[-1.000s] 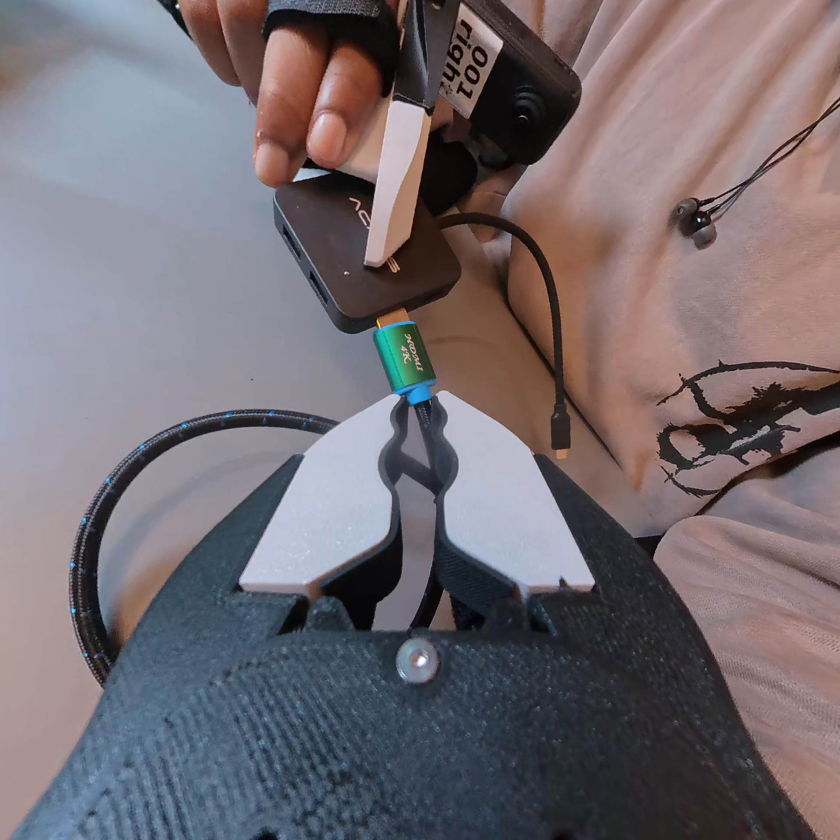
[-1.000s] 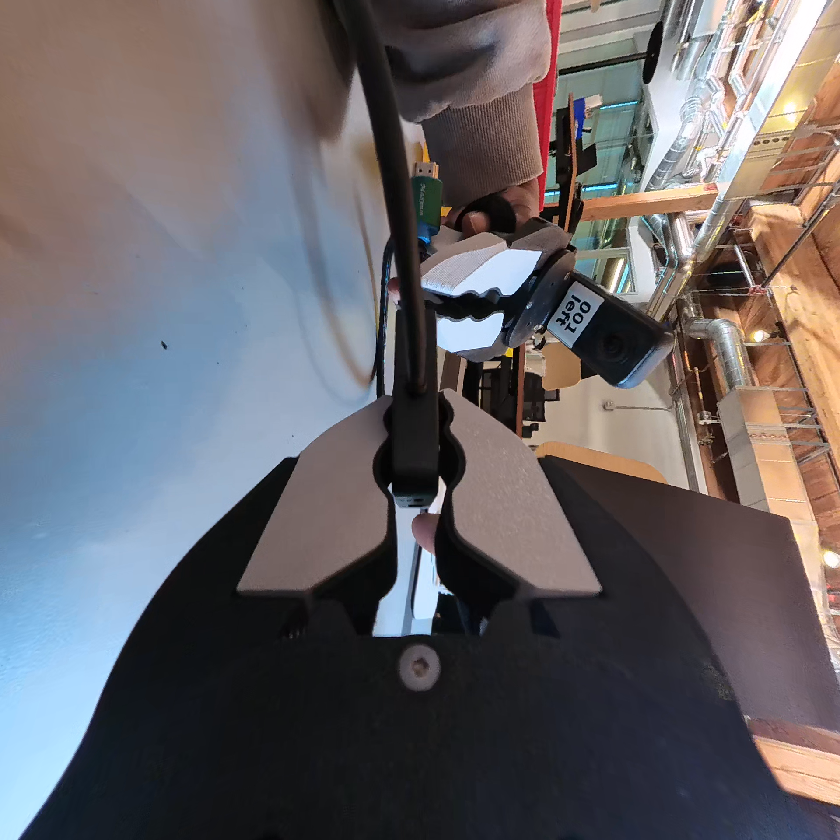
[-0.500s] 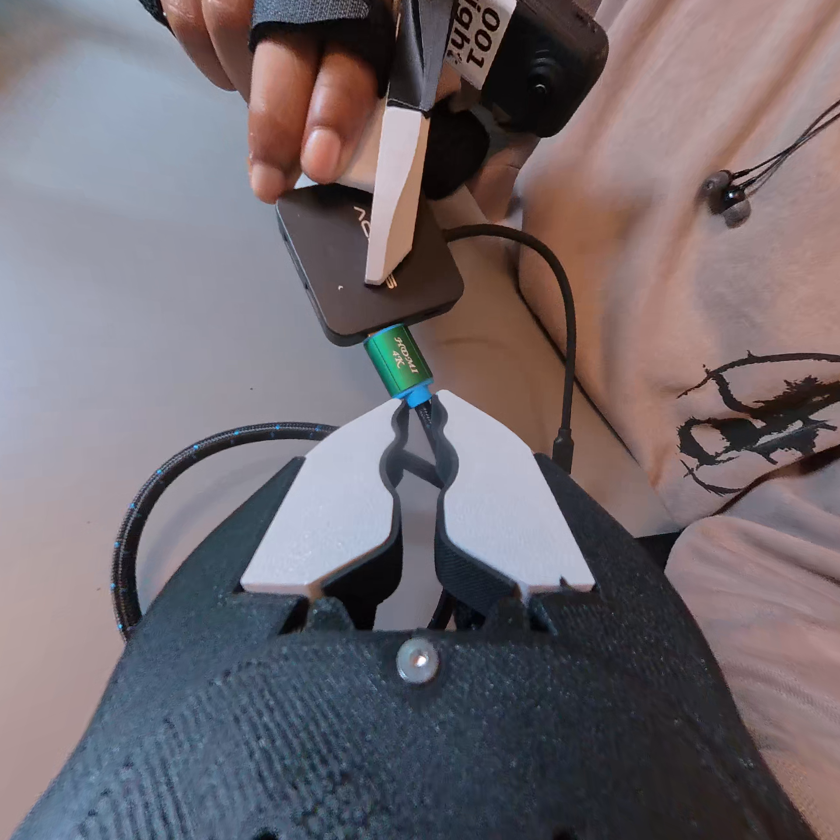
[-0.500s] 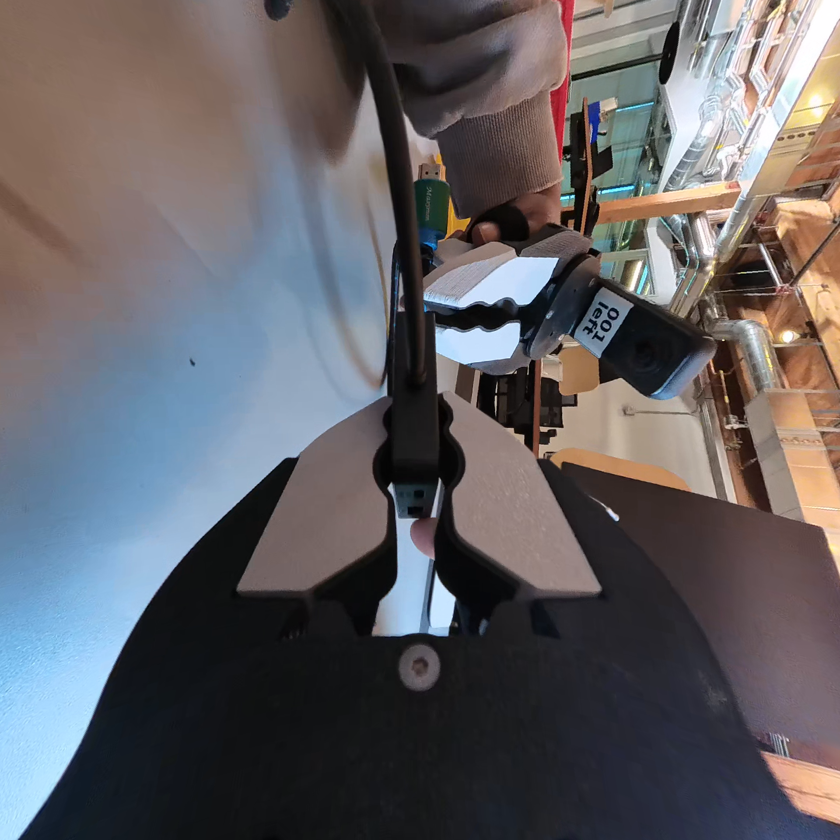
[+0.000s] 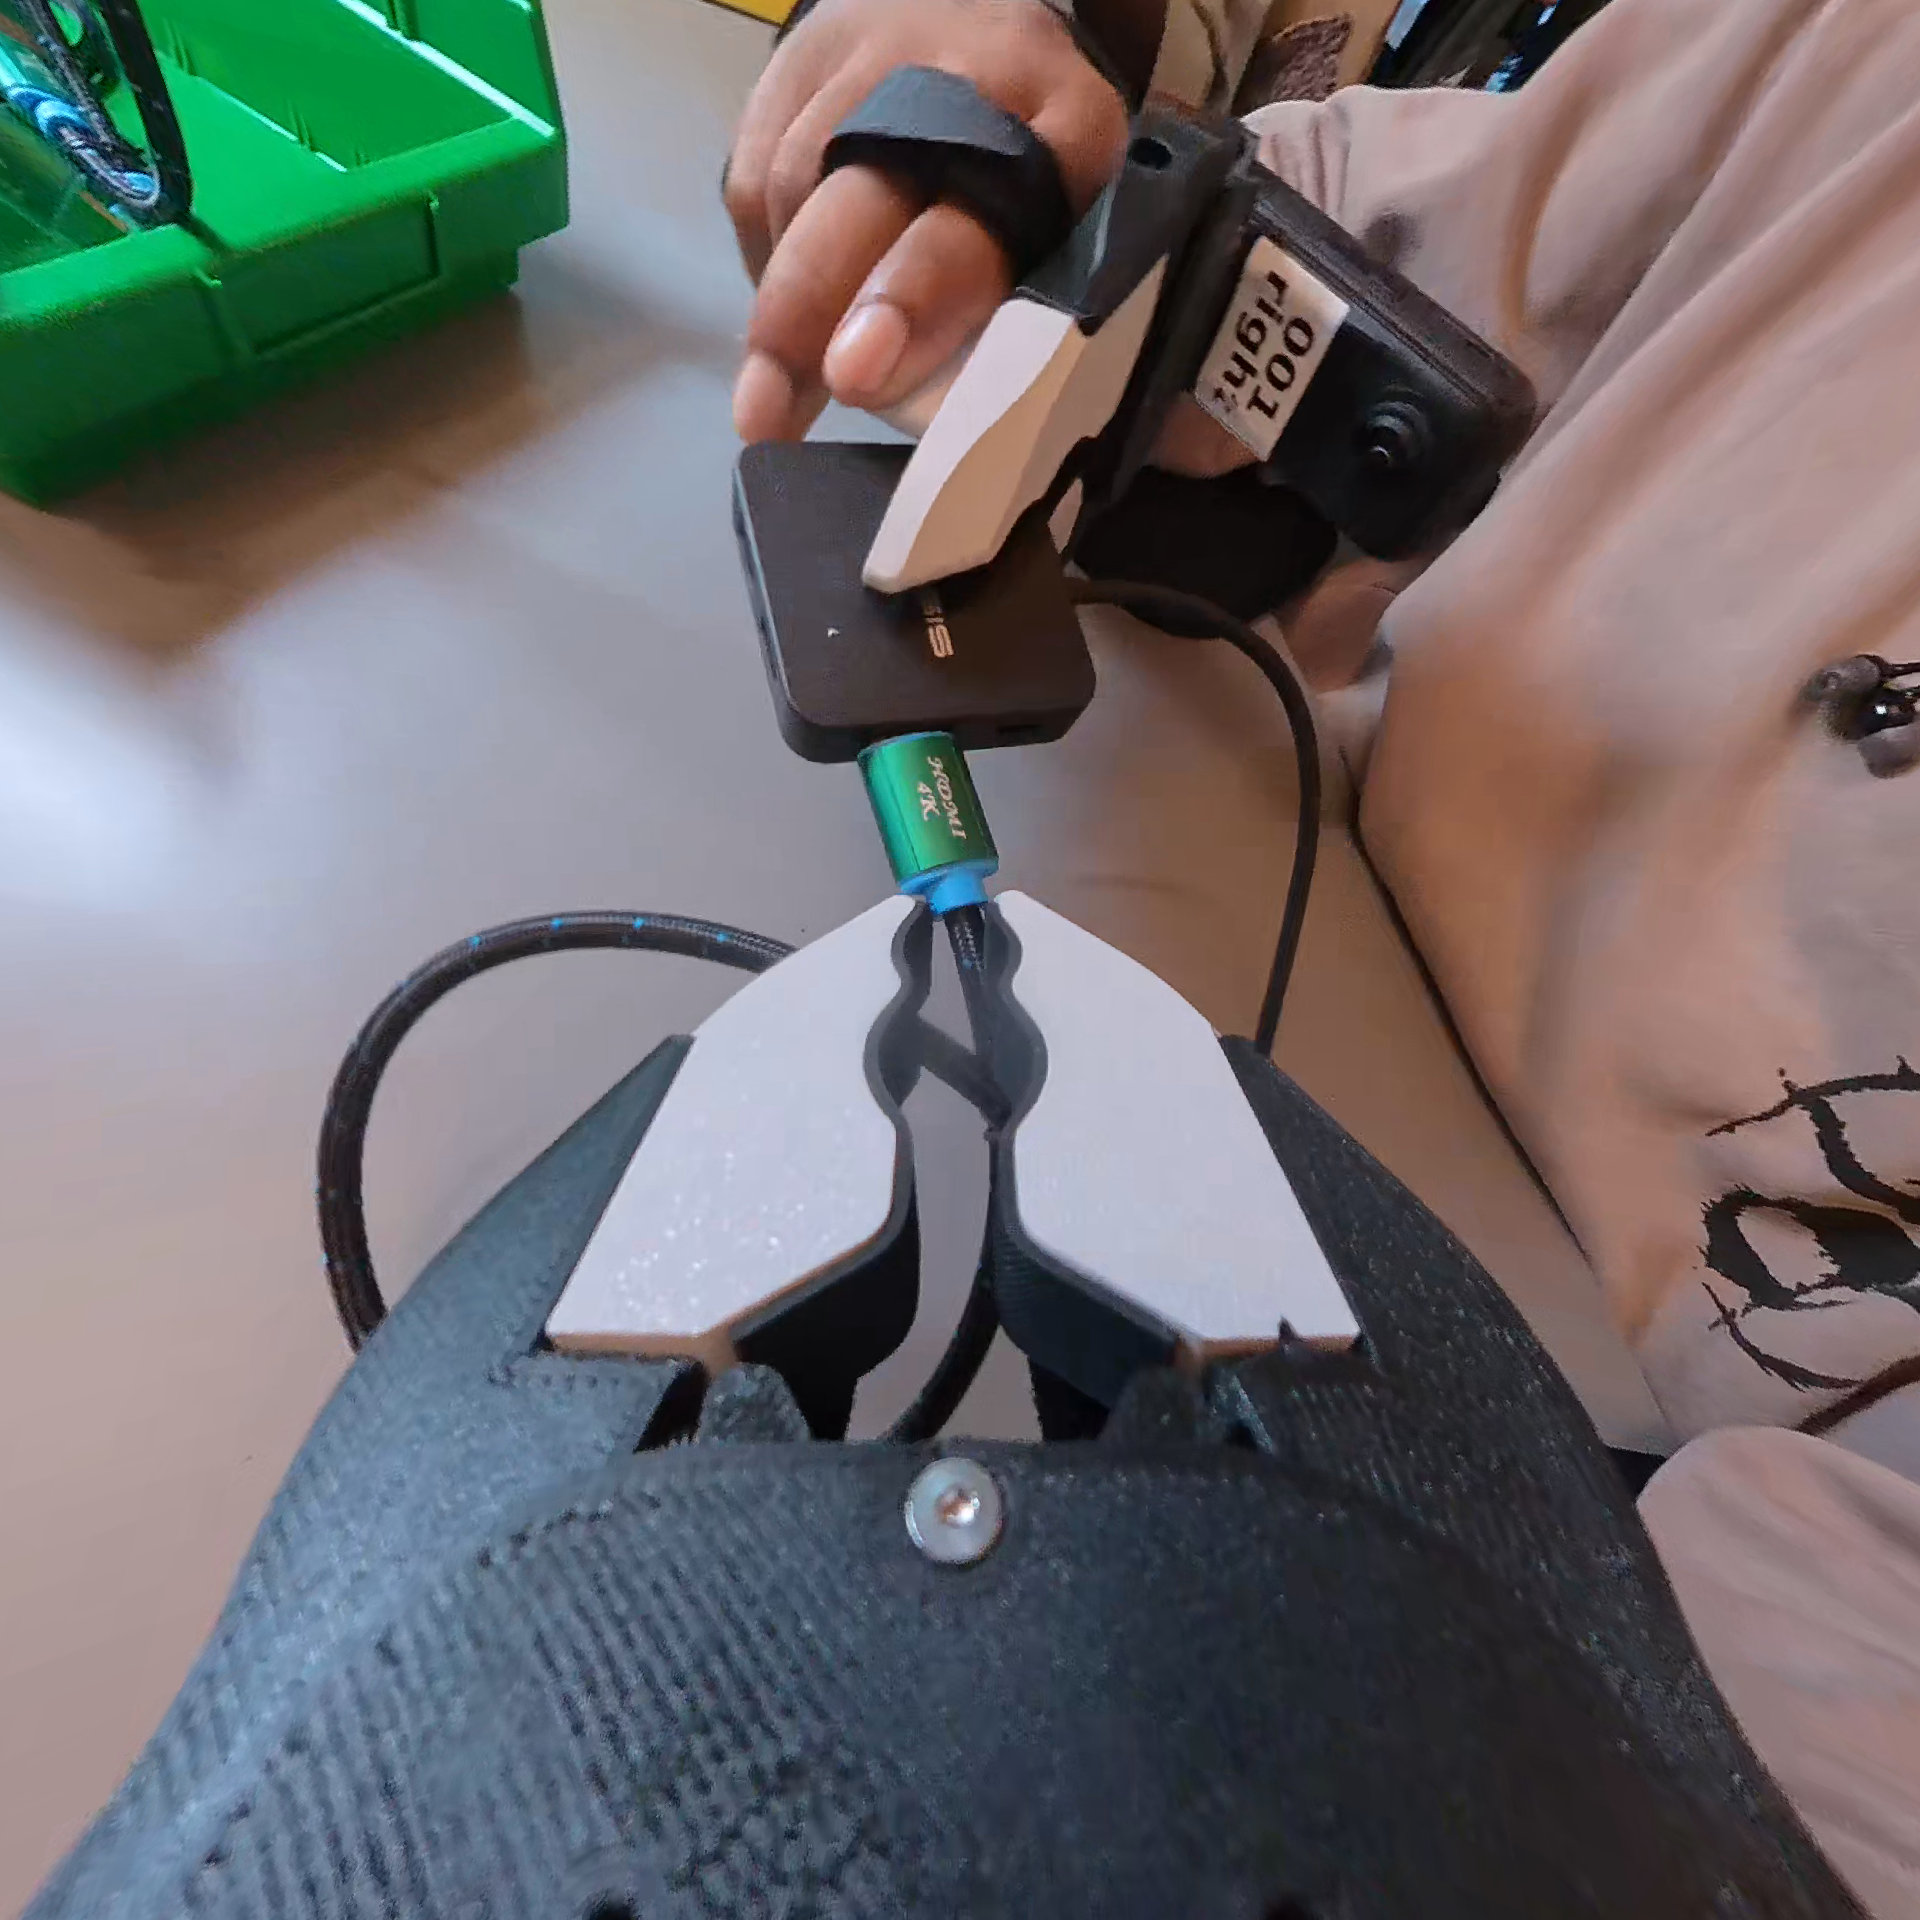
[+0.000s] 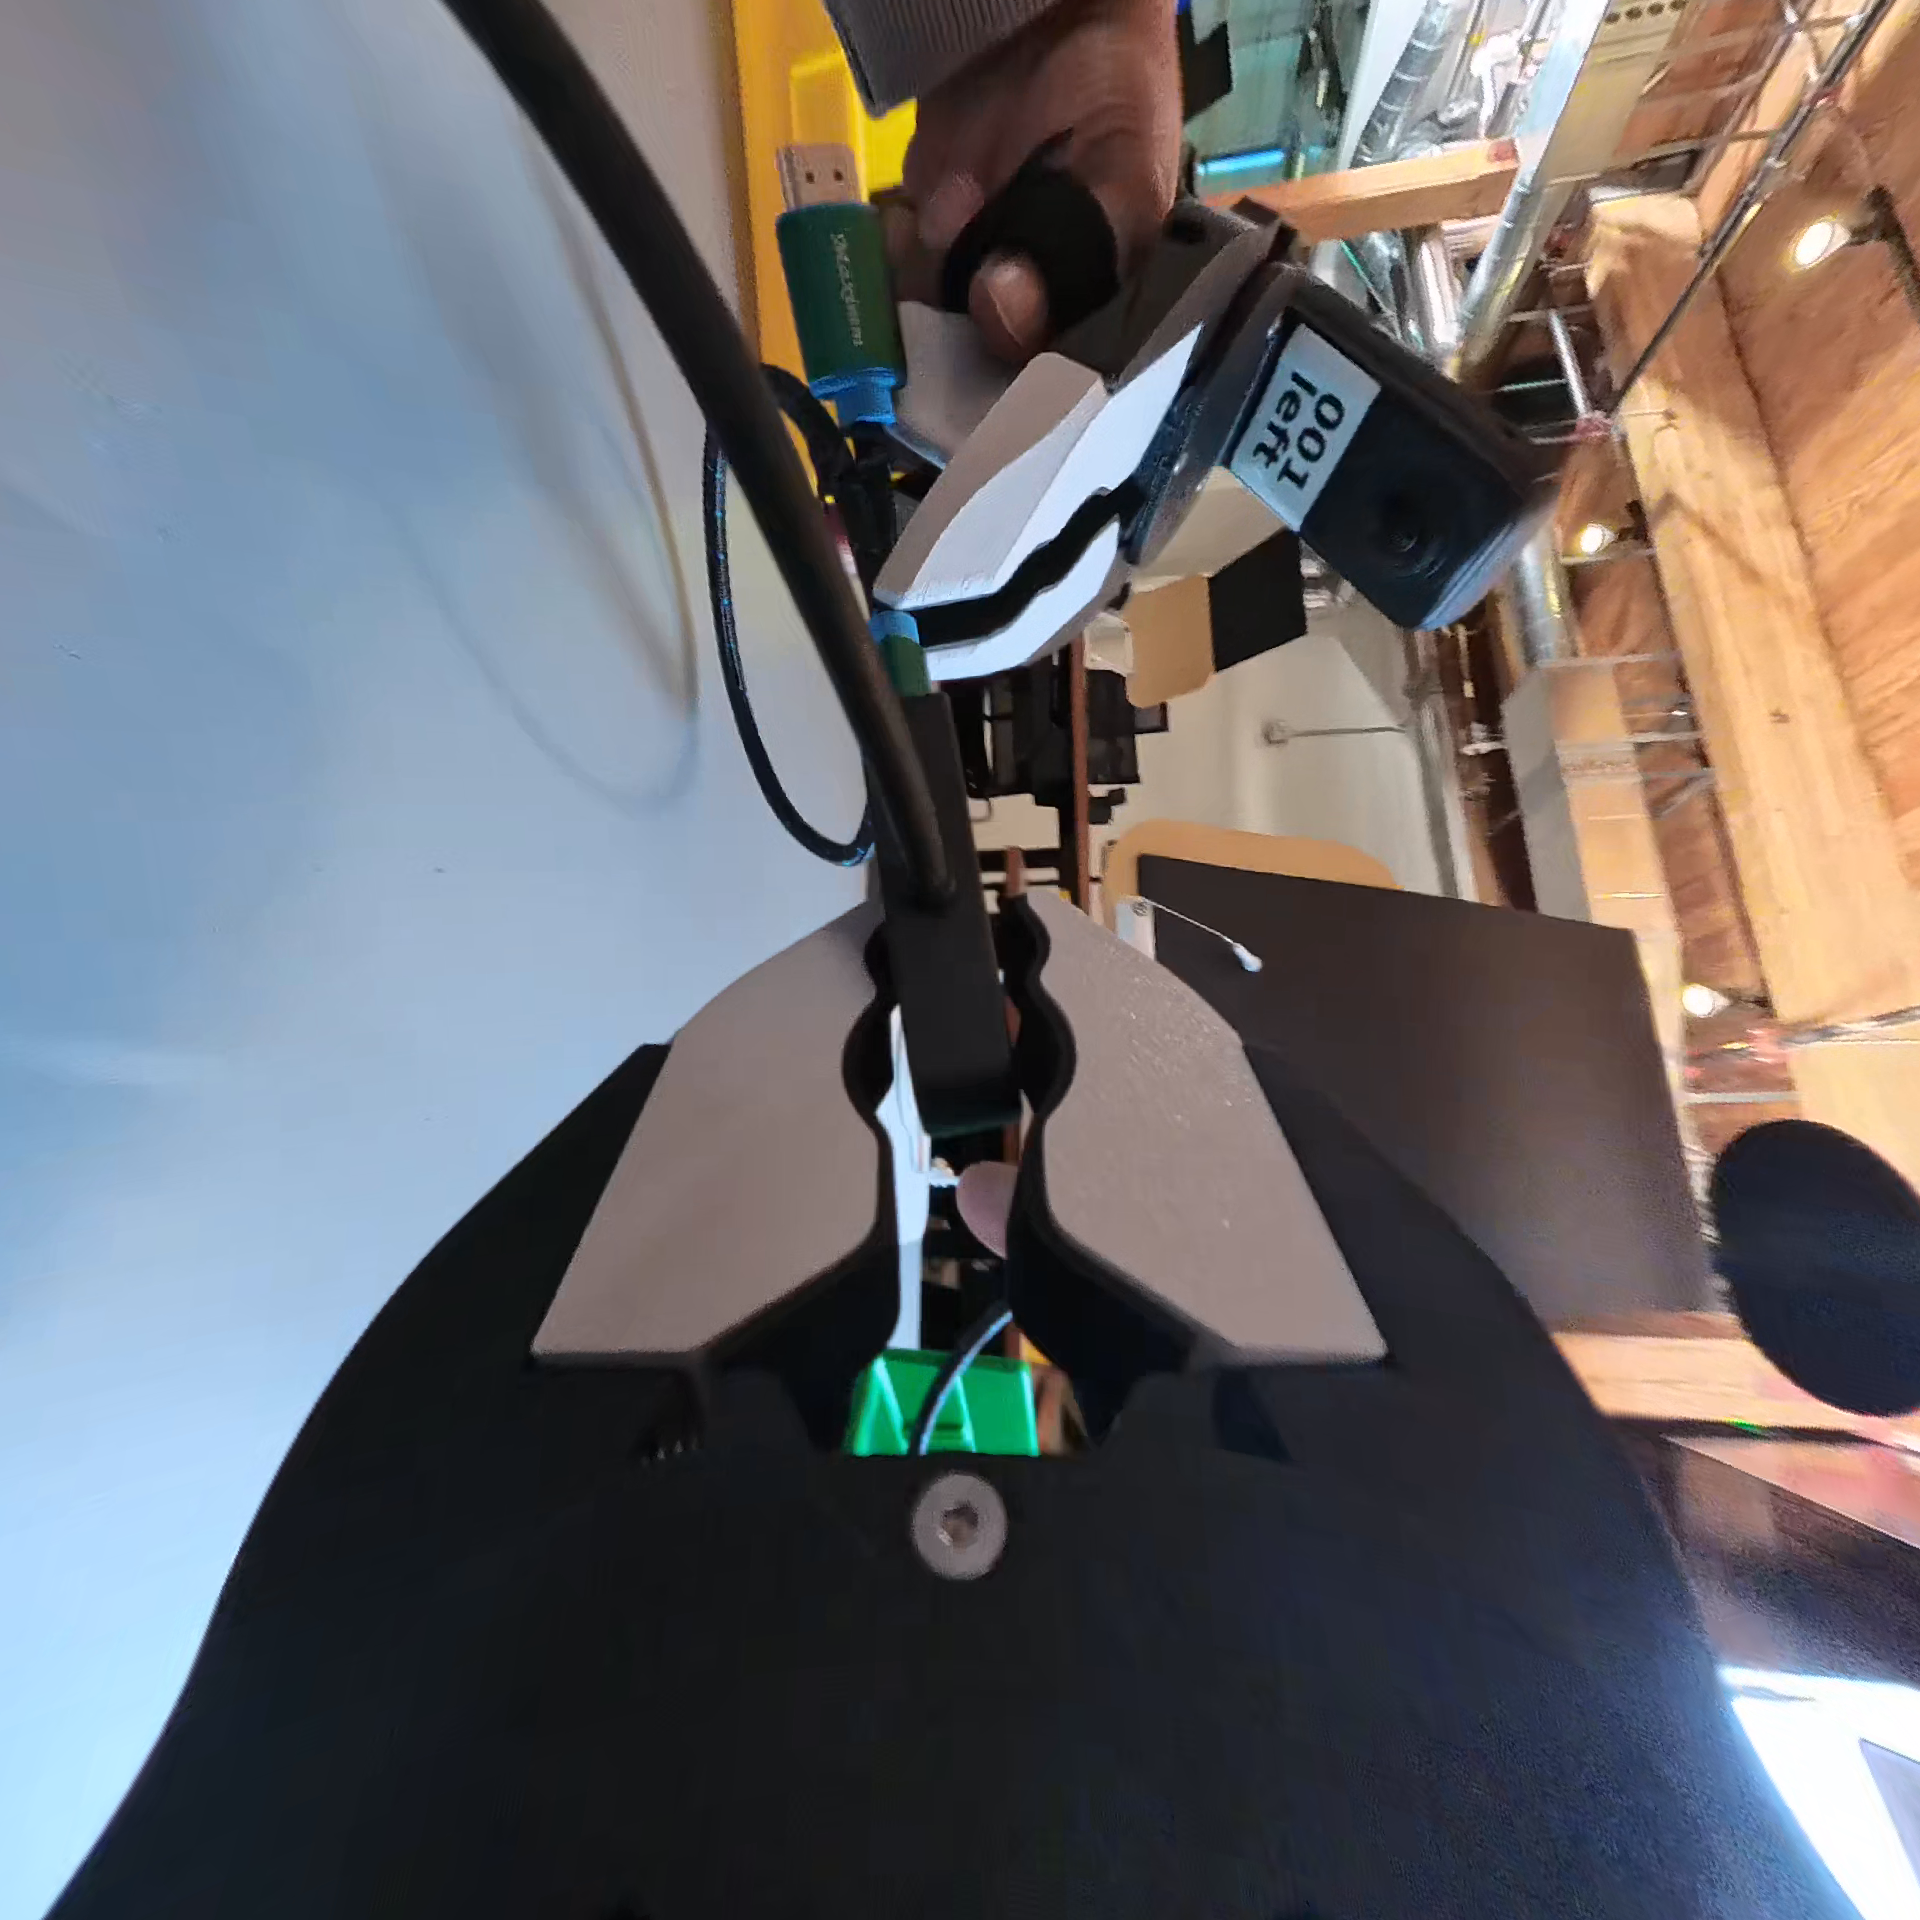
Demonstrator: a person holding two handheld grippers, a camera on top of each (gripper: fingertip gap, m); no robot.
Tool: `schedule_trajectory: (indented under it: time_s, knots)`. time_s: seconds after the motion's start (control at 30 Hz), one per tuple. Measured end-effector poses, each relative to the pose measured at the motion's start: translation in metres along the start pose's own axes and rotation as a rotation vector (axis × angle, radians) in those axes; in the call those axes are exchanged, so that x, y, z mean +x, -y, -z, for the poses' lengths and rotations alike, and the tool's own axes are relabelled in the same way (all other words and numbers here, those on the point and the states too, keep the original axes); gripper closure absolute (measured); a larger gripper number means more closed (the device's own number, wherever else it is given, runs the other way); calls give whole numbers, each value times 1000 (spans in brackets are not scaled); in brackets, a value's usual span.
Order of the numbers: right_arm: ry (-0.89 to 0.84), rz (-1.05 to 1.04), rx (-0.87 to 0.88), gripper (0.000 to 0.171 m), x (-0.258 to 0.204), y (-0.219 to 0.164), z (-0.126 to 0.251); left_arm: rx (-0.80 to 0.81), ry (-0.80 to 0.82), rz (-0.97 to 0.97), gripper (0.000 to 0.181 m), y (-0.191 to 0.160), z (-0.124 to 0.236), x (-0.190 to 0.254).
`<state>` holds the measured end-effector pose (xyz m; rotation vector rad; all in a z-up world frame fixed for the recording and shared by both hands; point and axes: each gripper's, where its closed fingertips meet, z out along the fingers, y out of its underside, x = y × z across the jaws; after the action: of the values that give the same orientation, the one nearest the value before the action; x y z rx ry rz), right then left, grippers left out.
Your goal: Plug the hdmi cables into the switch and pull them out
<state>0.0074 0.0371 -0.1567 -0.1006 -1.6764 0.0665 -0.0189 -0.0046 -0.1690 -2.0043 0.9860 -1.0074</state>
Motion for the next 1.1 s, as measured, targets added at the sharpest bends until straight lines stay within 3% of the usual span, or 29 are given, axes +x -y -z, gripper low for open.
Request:
schedule_trajectory:
  time_s: [0.27,0.4,0.5,0.6,0.73,0.83,0.93,1.1]
  knots:
    - [-18,-5,-57,154,15,-7,3,93,50,7,172,17,9,-4]
    - [-12,-207,-101,154,57,-33,21,335,225,-53,156,55,53,-16]
    - [-79,-359,-233,156,112,-79,48,633,406,-86,151,90,122,-19]
    - [-104,-472,-484,156,150,-147,77,902,555,-100,155,104,191,-11]
    - [-188,-433,-882,157,173,-252,113,1012,683,-103,158,98,236,-6]
    - [-125,-485,-1102,157,145,-319,121,961,807,-84,158,87,245,-19]
    - [54,-572,-1191,156,90,-356,109,892,880,-42,157,74,244,-34]
    - [307,-720,-1188,139,30,-345,88,832,917,4,155,59,242,-50]
